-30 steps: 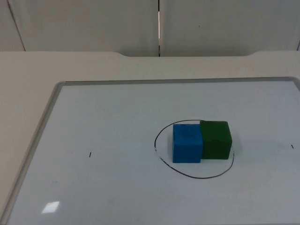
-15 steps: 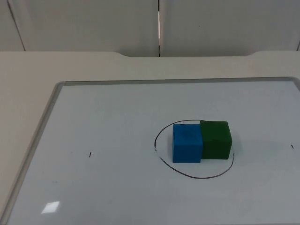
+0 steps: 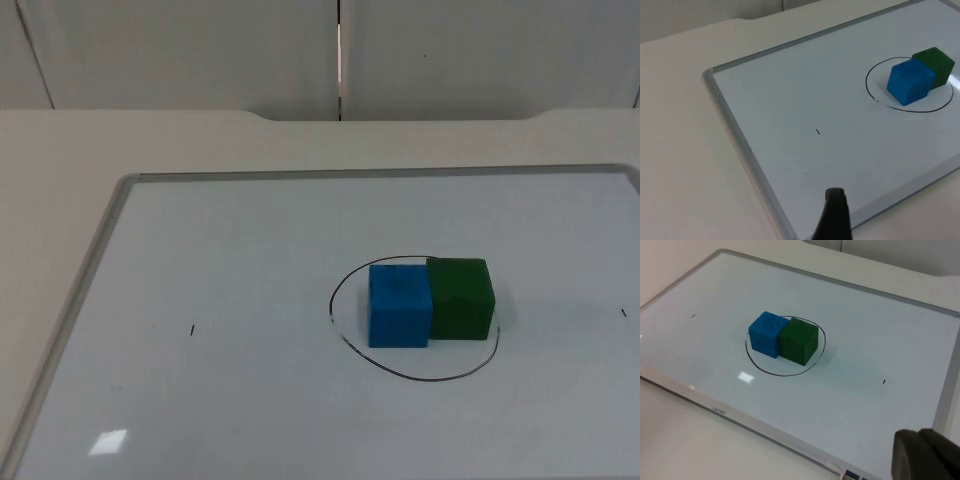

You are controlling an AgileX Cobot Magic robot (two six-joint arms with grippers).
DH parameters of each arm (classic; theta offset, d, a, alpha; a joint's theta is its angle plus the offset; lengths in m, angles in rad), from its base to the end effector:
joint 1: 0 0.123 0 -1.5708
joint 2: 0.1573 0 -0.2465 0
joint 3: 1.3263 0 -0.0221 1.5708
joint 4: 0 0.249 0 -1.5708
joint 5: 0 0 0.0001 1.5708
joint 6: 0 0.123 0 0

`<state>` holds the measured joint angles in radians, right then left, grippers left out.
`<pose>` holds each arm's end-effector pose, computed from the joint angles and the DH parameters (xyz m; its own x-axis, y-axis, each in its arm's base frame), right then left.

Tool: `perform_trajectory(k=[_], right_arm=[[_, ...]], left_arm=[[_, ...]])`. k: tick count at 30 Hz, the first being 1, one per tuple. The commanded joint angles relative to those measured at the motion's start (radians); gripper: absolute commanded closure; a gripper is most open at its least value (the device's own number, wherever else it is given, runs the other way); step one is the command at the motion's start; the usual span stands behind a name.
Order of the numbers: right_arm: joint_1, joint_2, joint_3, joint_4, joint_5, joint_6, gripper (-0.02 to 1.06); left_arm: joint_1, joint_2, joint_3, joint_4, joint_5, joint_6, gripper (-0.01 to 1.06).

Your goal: Push the two cubes into the marked area.

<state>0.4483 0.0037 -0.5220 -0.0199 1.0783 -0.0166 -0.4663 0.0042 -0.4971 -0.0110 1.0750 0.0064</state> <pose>0.0535 0.0233 0.2663 -0.3993 -0.2209 -0.8898 -0.4298 0.9024 -0.0311 0.0540 -0.0285 0.2591 -0.4237 0.2146 -0.8800 0.4577 0.8891 -0.0036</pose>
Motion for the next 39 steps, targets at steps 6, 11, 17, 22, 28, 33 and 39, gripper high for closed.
perform_trajectory(k=[6, 11, 17, 22, 28, 33, 39], right_arm=[[0.004, -0.004, 0.006, -0.004, 0.0, -0.004, 1.04], [0.004, -0.004, 0.006, -0.004, 0.0, -0.004, 1.04], [0.004, -0.004, 0.006, -0.001, 0.0, -0.01, 0.99], [0.004, -0.004, 0.006, 0.0, 0.0, -0.009, 0.74], [0.004, -0.004, 0.006, 0.0, 0.0, -0.009, 0.46], [0.004, -0.004, 0.006, 0.0, 0.0, -0.009, 0.46], [0.004, -0.004, 0.006, 0.02, 0.0, -0.027, 0.37]], left_arm=[[0.003, -0.004, 0.003, -0.033, 0.0, 0.041, 0.17], [0.003, -0.004, 0.003, -0.033, 0.0, 0.041, 0.0], [0.003, -0.004, 0.003, -0.033, 0.0, 0.041, 0.0], [0.003, -0.004, 0.003, -0.033, 0.0, 0.041, 0.0], [0.003, -0.004, 0.003, -0.033, 0.0, 0.041, 0.0], [0.003, -0.004, 0.003, -0.033, 0.0, 0.041, 0.0], [0.003, -0.004, 0.003, -0.033, 0.0, 0.041, 0.0]])
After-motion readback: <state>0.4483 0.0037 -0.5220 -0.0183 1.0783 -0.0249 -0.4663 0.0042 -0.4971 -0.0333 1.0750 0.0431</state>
